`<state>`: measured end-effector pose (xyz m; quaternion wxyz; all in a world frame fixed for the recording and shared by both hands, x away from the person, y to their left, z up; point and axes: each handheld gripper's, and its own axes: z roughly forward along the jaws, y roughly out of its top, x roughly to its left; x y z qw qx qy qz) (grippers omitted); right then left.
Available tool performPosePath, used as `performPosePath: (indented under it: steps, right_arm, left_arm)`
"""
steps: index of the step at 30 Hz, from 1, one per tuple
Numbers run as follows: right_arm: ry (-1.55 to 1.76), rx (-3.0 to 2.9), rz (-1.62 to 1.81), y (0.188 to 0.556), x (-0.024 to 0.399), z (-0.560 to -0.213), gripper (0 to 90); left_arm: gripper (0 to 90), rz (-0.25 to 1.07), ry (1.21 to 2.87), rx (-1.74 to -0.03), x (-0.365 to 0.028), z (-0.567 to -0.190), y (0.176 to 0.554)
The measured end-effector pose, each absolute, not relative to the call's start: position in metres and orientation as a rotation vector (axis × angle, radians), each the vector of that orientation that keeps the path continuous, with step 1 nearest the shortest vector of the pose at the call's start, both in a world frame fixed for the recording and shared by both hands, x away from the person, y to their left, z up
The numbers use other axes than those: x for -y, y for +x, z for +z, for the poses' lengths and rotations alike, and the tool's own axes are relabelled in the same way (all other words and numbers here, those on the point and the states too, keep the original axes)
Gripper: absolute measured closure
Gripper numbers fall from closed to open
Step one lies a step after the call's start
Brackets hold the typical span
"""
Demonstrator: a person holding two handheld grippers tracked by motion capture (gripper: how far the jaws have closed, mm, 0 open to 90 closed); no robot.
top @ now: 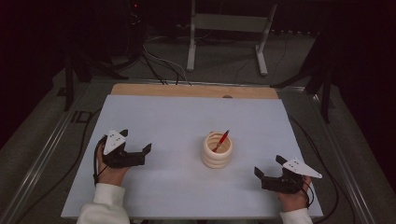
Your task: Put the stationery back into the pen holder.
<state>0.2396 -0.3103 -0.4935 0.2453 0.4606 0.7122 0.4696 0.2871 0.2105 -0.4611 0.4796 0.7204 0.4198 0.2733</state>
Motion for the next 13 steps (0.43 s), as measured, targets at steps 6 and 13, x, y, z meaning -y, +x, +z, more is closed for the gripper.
performPosePath:
  steps: [6, 13]
  right_arm:
    - [1.257, -1.942, 1.284, 0.239, 0.310, -0.494, 0.0]
    - [1.253, -1.938, 1.282, 0.240, 0.311, -0.495, 0.0]
  left_arm:
    - [0.3, 0.667, 1.768, -1.027, -0.216, -0.472, 0.274]
    - [0.3, 0.657, 1.763, -1.036, -0.220, -0.484, 0.265]
